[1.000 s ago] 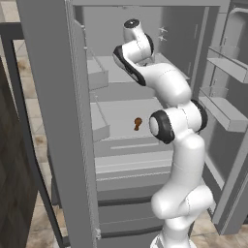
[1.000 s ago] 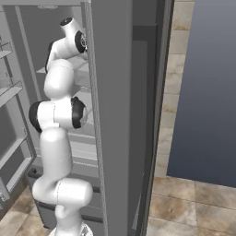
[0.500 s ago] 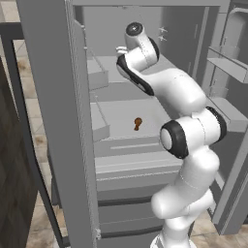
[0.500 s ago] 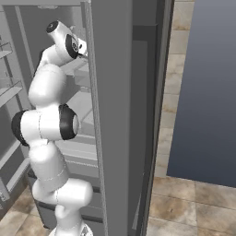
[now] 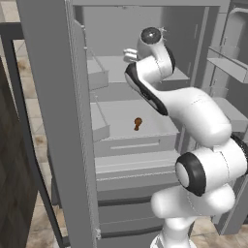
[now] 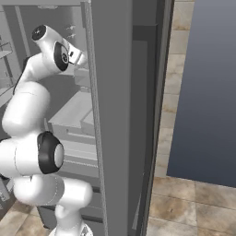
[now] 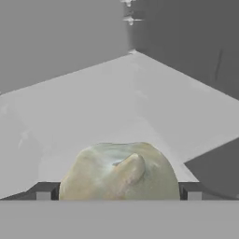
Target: Retrieve the bottle and the shaker from the cabinet and place them next to the mixing bowl on the counter. Then add garlic from the fridge to the mixing bowl.
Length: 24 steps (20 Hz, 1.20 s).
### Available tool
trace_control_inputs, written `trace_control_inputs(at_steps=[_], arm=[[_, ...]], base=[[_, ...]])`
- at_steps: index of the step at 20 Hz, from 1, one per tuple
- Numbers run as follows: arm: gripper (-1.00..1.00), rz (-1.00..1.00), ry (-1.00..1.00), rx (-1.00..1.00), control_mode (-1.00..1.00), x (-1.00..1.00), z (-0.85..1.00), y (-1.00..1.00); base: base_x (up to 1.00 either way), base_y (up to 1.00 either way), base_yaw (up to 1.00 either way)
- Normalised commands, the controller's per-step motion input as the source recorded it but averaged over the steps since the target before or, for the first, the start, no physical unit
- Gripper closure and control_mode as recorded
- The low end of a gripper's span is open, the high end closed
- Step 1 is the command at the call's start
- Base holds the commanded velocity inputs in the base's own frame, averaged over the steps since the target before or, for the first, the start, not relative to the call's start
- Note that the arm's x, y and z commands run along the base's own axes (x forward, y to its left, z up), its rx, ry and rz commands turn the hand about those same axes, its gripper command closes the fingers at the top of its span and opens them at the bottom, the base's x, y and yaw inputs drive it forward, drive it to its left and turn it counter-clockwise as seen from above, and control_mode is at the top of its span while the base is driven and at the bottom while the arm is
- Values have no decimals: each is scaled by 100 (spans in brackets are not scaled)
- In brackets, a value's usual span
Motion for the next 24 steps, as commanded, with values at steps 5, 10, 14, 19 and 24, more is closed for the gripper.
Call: trace_control_inputs(at_steps=[5,10,14,19,24], arm=[[100,0,0,7,-100,-100,42,0],[100,4,0,0,-100,-100,0,0],[100,5,8,0,-100,-100,0,0],[100,5,13,0,-100,-100,0,-6],[100,0,29,-4,-100,-87,-18,-18]], base=[[0,0,0],[0,0,0],[0,0,0],[0,0,0],[0,0,0]])
